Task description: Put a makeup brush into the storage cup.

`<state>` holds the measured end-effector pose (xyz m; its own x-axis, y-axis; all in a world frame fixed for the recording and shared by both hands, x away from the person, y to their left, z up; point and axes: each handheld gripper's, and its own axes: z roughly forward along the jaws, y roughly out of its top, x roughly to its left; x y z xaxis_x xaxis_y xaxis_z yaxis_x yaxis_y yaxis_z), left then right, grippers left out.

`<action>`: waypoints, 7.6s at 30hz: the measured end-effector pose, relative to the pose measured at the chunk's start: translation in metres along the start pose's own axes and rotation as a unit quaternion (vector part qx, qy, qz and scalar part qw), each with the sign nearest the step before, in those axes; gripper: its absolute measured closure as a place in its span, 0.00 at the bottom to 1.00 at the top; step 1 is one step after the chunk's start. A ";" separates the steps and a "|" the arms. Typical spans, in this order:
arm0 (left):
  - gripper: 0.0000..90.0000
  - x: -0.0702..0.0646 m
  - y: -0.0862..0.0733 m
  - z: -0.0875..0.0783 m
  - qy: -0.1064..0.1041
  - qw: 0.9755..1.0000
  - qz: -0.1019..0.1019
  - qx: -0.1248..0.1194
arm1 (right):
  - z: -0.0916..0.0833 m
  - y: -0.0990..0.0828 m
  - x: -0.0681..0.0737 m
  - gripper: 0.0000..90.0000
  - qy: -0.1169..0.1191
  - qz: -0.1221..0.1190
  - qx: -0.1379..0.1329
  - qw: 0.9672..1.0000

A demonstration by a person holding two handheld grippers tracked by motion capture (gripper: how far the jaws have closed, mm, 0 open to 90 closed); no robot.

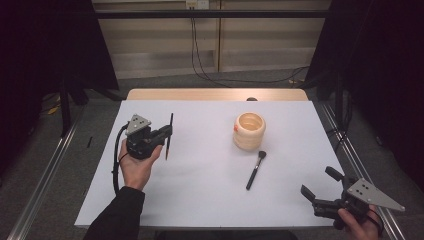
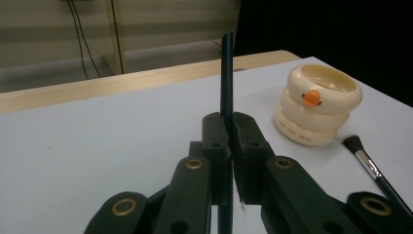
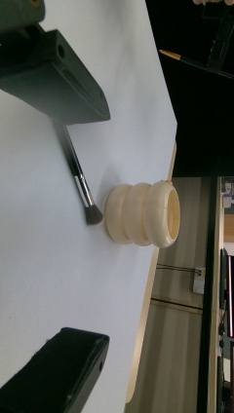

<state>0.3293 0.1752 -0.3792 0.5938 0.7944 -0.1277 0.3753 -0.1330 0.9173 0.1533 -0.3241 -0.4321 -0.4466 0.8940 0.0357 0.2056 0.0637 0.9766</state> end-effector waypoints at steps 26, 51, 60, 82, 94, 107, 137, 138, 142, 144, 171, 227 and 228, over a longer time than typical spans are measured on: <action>0.94 -0.023 -0.010 -0.028 -0.055 0.997 -0.017 -0.045 | 0.000 0.000 0.000 0.00 0.010 0.000 -0.003 1.000; 0.94 -0.069 -0.019 -0.023 -0.114 0.993 0.006 -0.033 | 0.013 0.010 0.008 0.07 0.064 -0.006 -0.003 0.998; 0.94 -0.081 -0.017 -0.022 -0.125 0.992 0.010 -0.019 | 0.030 0.022 0.018 0.07 0.109 -0.012 -0.003 0.994; 0.94 -0.111 -0.016 -0.010 -0.175 0.984 0.023 -0.026 | 0.076 0.067 0.051 0.29 0.194 -0.017 -0.006 0.981; 0.94 -0.131 -0.002 0.002 -0.202 0.978 0.032 -0.030 | 0.099 0.095 0.061 0.50 0.235 -0.027 -0.006 0.972; 0.94 -0.132 -0.007 0.004 -0.200 0.979 0.028 -0.032 | 0.122 0.108 0.069 0.56 0.252 -0.015 0.013 0.968; 0.94 -0.142 -0.016 0.010 -0.195 0.978 0.063 -0.034 | 0.147 0.103 0.076 0.97 0.337 0.031 0.030 0.941; 0.94 -0.142 -0.017 0.011 -0.198 0.977 0.064 -0.036 | 0.147 0.103 0.076 0.97 0.337 0.030 0.030 0.941; 0.93 -0.140 -0.018 0.013 -0.205 0.976 0.055 -0.043 | 0.146 0.104 0.076 0.97 0.337 0.029 0.029 0.941; 0.92 -0.138 -0.018 0.014 -0.214 0.974 0.054 -0.046 | 0.145 0.104 0.076 0.97 0.336 0.028 0.029 0.941; 0.19 -0.137 -0.025 0.025 -0.209 0.973 0.081 -0.058 | 0.133 0.115 0.067 0.97 0.335 0.013 0.006 0.942; 0.93 -0.142 -0.045 0.031 -0.262 0.963 0.070 0.005 | 0.131 0.114 0.064 0.28 0.321 0.014 0.000 0.947; 0.93 -0.142 -0.045 0.030 -0.261 0.963 0.068 0.009 | 0.131 0.113 0.063 0.26 0.322 0.014 0.001 0.947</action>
<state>0.2492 0.0505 -0.4136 0.9133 0.3642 -0.1824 0.2779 -0.2298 0.9327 0.2625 -0.2021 -0.3469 -0.8790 0.4401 0.1833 0.2259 0.0459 0.9731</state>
